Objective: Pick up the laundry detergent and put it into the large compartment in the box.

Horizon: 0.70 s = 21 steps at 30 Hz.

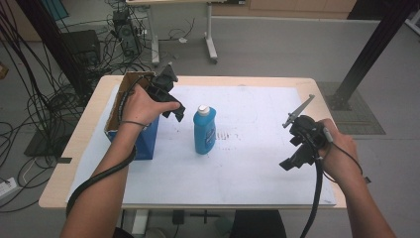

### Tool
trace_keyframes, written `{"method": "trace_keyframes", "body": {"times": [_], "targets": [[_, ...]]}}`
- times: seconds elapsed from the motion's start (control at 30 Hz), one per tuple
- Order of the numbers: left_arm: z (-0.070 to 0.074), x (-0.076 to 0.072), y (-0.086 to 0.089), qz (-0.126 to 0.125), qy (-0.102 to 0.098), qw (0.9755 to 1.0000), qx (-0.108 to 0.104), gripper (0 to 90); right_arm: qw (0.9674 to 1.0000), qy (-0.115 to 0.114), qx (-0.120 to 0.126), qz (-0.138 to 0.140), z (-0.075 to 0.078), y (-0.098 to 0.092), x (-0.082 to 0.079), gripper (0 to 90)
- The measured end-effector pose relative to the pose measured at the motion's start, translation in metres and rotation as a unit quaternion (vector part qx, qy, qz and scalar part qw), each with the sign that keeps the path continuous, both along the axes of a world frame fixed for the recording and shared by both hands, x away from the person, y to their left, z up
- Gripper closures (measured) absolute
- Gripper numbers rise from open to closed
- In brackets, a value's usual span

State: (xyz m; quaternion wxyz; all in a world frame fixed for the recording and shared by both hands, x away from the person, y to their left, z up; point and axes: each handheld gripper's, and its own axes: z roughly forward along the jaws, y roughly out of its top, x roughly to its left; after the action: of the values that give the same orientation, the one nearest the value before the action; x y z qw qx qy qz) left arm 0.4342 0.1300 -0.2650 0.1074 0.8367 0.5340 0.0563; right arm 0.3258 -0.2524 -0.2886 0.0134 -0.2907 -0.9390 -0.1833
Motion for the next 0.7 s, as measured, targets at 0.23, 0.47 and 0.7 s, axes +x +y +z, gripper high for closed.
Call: {"method": "trace_keyframes", "body": {"times": [0.23,0.47,0.7], "targets": [[0.003,0.0,0.001,0.007,-0.002,0.9999,-0.008,7.6,1.0,0.004,0.0,0.002,-0.004,-0.002,0.002,2.0],[0.007,-0.002,0.0,0.009,-0.007,0.9999,-0.007,7.4,1.0,0.003,-0.007,0.003,-0.004,-0.002,0.002,2.0],[0.025,-0.009,0.0,0.002,-0.013,0.9998,-0.015,7.5,1.0,0.006,-0.007,0.003,-0.005,0.0,0.003,1.9]]}}
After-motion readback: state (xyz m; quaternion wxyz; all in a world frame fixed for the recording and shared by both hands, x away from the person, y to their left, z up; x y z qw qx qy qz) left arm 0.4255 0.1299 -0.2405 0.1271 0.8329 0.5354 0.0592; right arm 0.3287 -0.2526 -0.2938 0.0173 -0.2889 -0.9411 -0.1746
